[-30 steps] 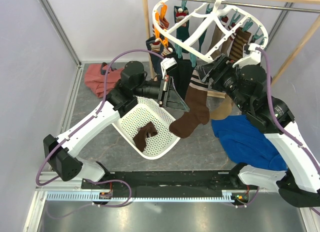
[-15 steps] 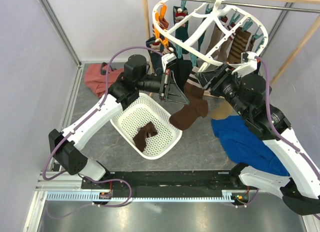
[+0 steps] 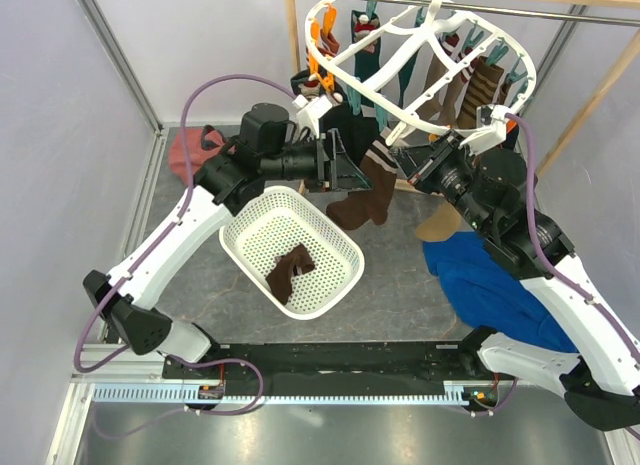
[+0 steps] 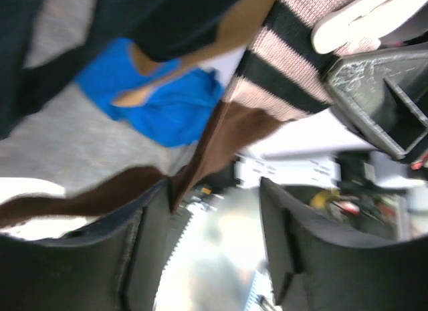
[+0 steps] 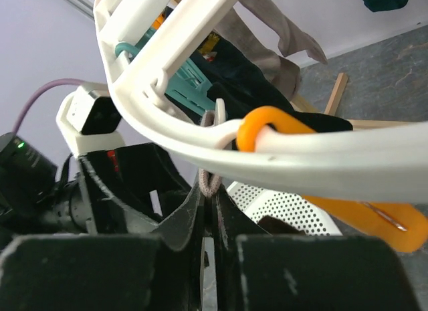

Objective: Remove the socks clipped to the hanger

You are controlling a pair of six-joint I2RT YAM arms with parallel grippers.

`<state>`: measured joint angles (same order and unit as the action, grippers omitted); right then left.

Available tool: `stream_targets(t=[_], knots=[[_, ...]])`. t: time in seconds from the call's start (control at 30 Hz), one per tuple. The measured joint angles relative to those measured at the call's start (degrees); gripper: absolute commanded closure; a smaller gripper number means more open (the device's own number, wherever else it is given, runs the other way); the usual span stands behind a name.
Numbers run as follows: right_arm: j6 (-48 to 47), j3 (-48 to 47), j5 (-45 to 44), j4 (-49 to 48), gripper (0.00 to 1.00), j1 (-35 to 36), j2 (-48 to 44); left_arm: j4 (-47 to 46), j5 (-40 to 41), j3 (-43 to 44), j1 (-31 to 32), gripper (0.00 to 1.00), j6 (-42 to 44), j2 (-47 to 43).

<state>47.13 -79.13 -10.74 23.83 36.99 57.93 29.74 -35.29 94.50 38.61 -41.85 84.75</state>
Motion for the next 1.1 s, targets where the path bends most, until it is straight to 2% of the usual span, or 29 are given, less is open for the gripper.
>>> stream_targets(t=[0.13, 0.17, 0.4, 0.7, 0.9, 1.0, 1.03, 1.1], knots=[[1.0, 0.0, -0.5, -0.3, 0.9, 0.0, 0.5, 2.8, 9.1, 0.0, 1.5, 0.31, 5.5, -3.5], [1.5, 0.0, -0.7, -0.4, 0.9, 0.0, 0.7, 3.4, 13.4, 0.1, 2.8, 0.3, 8.3, -5.3], [5.3, 0.0, -1.2, -1.3, 0.9, 0.0, 1.3, 4.2, 24.8, 2.0, 13.4, 0.29, 16.2, -6.7], [9.5, 0.0, -1.1, -3.7, 0.89, 0.0, 1.3, 4.1, 31.9, 2.2, 16.2, 0.27, 19.2, -2.3], [11.1, 0.5, -1.1, -4.1, 0.89, 0.0, 1.3, 2.6, 32.9, 2.2, 16.6, 0.29, 19.2, 0.7], [11.8, 0.9, -1.1, -4.2, 0.89, 0.0, 1.3, 2.2, 34.2, 2.2, 17.6, 0.42, 19.2, 1.4], [12.0, 1.0, -1.1, -4.2, 0.88, 0.0, 1.2, 2.0, 34.9, 2.2, 18.0, 0.55, 19.2, 1.6], [12.5, 1.5, -1.1, -4.5, 0.87, 0.0, 1.1, 1.7, 35.8, 2.2, 18.5, 0.72, 19.3, 1.8]])
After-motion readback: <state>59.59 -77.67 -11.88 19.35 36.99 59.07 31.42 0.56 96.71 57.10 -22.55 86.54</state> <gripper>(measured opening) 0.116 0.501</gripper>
